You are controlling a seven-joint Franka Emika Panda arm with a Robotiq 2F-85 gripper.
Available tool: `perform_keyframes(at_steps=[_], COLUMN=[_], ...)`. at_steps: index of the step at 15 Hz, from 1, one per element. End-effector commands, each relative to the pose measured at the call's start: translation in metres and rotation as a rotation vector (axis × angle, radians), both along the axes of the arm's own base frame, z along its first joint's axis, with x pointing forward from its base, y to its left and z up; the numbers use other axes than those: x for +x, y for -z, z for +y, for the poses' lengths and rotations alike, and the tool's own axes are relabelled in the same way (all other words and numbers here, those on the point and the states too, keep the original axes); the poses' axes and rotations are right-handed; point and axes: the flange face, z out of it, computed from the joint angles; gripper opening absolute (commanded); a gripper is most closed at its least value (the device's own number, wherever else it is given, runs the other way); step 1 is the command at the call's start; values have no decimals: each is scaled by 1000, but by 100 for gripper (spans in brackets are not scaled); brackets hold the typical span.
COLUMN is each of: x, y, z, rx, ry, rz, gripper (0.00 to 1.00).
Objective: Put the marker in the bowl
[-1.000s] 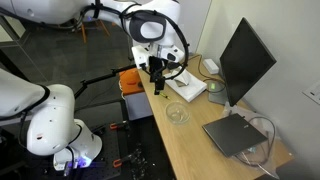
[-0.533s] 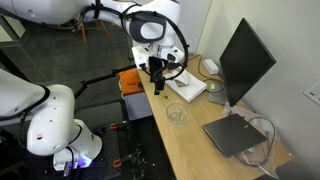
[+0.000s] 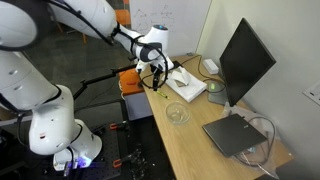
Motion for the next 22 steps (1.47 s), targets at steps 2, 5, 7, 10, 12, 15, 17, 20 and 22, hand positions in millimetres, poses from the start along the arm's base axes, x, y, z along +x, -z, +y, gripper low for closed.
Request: perform_keyframes(at_steps=[2, 5, 7, 10, 12, 15, 17, 20, 22], x=[42, 70, 85, 99, 106, 114, 118, 119, 116], y=[73, 116, 139, 171, 188, 203, 209, 211, 211], z=[42, 61, 73, 90, 96, 98, 99, 102, 102], rx=[27, -6, -27, -52, -70, -78, -81, -74, -74], ry=[243, 394, 445, 467, 467, 471, 475, 466, 464], rz=[-65, -90, -81, -62, -54, -35, -29, -29, -30], gripper=[100, 100, 100, 100, 97, 85, 61, 43, 27])
